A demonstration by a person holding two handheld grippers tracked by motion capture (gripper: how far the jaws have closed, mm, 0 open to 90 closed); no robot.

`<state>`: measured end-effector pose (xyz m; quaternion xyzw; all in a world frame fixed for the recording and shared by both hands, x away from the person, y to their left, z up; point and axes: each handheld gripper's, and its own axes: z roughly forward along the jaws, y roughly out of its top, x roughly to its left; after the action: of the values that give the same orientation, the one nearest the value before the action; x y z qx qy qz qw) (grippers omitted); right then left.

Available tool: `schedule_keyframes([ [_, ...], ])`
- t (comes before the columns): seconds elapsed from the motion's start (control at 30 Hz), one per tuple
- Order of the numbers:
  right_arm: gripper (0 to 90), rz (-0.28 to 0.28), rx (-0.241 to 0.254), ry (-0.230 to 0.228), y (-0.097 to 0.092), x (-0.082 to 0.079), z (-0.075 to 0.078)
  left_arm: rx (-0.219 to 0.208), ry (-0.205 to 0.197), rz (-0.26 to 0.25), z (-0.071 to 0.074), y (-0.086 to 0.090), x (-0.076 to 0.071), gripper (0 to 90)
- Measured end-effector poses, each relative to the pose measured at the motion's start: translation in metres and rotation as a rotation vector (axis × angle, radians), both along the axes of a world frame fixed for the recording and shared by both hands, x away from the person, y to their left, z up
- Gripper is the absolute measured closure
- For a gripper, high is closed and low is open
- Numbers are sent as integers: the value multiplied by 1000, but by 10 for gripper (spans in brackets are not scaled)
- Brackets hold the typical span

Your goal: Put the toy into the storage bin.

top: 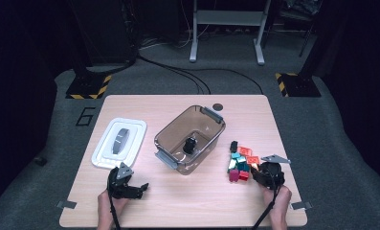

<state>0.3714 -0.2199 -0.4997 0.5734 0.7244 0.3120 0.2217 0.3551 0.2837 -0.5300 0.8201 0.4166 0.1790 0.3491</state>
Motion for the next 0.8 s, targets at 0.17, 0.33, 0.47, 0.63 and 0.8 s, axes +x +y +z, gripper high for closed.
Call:
schedule_keyframes([
  [0.17,662,1,-14,11,1,1,1,-2,-2,0,0,0,0,58],
  [0.33,672,-6,-33,5,3,3,-3,1,-5,-1,0,0,0,58],
  [0.47,677,-10,-30,-2,2,0,-1,1,-6,-1,0,0,0,58],
  [0.63,676,-4,-16,-18,-1,-3,6,2,-5,0,0,0,0,58],
  [0.8,677,6,6,-37,-7,-5,16,-1,-3,3,0,0,0,58],
])
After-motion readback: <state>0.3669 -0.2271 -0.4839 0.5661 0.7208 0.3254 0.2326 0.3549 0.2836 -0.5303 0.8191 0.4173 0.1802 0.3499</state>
